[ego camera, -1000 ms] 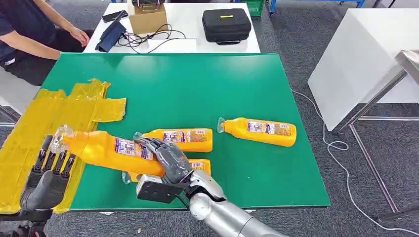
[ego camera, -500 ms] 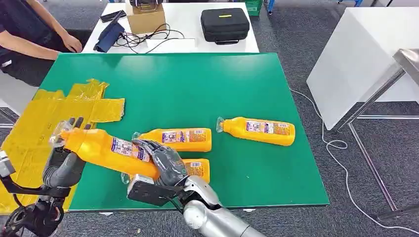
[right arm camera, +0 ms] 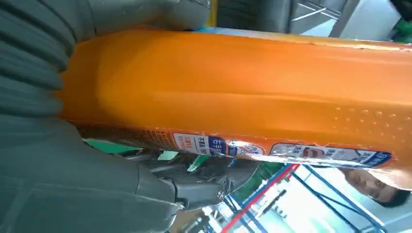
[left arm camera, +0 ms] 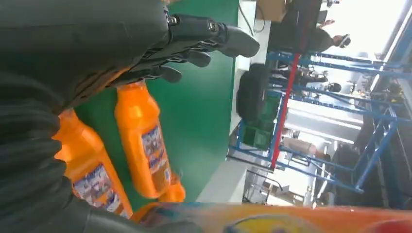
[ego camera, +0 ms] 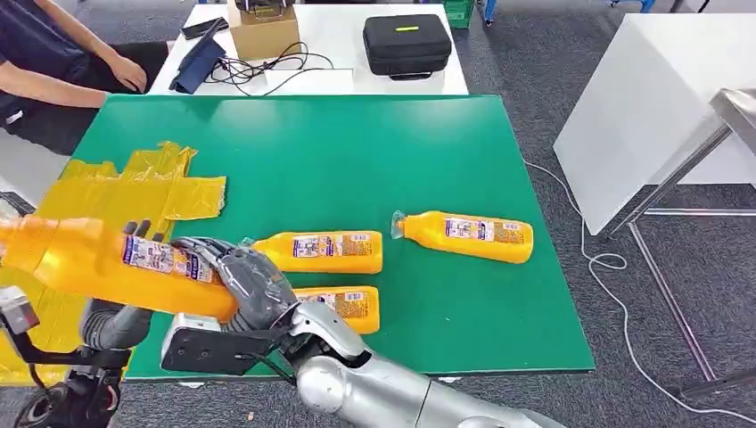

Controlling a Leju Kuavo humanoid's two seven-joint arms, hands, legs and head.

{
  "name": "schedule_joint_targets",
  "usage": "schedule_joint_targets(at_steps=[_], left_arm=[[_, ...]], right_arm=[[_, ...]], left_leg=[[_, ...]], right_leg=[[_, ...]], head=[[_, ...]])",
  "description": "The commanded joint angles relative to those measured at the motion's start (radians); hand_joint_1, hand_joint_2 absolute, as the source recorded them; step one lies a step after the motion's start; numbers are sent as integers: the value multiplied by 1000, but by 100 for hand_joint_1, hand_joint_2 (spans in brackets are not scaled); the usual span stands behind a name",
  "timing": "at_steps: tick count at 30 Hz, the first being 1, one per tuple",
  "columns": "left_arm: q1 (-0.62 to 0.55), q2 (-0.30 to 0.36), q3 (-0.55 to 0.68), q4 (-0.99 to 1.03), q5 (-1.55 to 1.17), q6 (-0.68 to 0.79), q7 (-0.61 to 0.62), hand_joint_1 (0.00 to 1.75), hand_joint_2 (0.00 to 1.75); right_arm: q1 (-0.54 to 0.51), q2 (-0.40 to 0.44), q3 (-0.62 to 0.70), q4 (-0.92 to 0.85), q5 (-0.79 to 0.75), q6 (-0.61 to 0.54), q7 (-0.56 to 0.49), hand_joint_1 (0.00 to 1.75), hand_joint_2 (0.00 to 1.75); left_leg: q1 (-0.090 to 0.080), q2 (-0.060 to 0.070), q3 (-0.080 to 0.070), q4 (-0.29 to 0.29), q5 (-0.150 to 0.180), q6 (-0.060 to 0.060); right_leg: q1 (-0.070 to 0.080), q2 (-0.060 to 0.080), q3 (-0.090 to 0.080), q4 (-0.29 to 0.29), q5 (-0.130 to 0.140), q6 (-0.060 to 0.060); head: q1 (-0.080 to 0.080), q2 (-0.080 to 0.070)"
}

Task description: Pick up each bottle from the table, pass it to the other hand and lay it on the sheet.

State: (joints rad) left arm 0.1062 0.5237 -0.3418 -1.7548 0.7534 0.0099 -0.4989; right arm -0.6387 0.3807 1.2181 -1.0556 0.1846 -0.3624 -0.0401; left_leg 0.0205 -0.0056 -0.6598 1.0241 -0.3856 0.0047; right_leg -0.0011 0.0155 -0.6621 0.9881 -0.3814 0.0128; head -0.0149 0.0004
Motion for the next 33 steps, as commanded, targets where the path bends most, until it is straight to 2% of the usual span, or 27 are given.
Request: schedule_joint_targets(at_steps=[1,3,5,6,8,12,16,19,25,29,31,33], left_arm=[[-52,-208,16,-7,-82,-13,41,0,175],[-50,-216,23,-19,-90,-9,47,0,175],[-13,-239,50,-60,-116,-9,57,0,175],[-2,-252,60,-88,-143,-7,65,0,175],[-14,-258,70,-101,-162,-1,83,0,175],[-57,-262,74,-88,-182,5,104,0,175],[-87,-343,69,-103,-262,15,142,0,175],[-92,-365,64,-110,-287,15,151,0,175],[-108,-551,128,-142,-446,-60,270,0,175],[-112,-566,122,-141,-456,-64,278,0,175],[-109,-568,124,-139,-457,-65,278,0,175],[-115,-594,126,-129,-478,-89,287,0,175]], right_arm=[[-51,-32,60,17,7,-8,33,175,175],[-53,-32,42,33,7,-14,28,175,175],[-20,-32,8,17,62,-89,76,175,175],[-10,-32,-57,41,84,-104,82,175,175],[2,-32,-165,80,102,-73,31,175,175],[48,-32,-283,92,155,-51,-12,175,175],[101,-32,-412,98,258,-22,-55,175,175],[109,-32,-433,104,276,-17,-61,175,175],[139,-32,-497,71,357,19,-66,175,175],[138,-32,-493,63,359,19,-64,175,175],[138,-32,-487,59,358,21,-62,175,175],[140,-32,-461,46,355,33,-50,175,175]], left_leg=[[-2,-3,7,-2,-1,2],[-2,-3,3,-2,0,1],[-1,-3,4,-1,0,1],[-1,-3,6,-1,-1,1],[0,-3,3,-1,0,1],[-1,-5,4,-1,0,1],[-1,-6,5,-1,0,2],[-1,-4,3,-1,1,1],[-1,-6,4,0,0,2],[-1,-3,2,0,0,2],[-2,-3,5,0,-1,2],[-1,-3,3,0,-1,1]], right_leg=[[-2,-6,7,-1,-3,1],[-1,-5,4,-1,-1,1],[0,-5,5,-1,0,3],[0,-5,7,-1,-1,3],[0,-4,4,-1,1,3],[0,-7,6,-1,0,3],[0,-8,6,-1,0,3],[0,-5,4,-1,1,3],[0,-7,6,0,0,4],[0,-4,3,0,1,4],[-1,-5,6,0,0,4],[0,-4,4,0,1,4]], head=[[1,0],[0,0],[1,0],[0,0],[1,0],[0,0],[0,0],[0,0],[0,0],[0,0],[0,0],[0,0]])
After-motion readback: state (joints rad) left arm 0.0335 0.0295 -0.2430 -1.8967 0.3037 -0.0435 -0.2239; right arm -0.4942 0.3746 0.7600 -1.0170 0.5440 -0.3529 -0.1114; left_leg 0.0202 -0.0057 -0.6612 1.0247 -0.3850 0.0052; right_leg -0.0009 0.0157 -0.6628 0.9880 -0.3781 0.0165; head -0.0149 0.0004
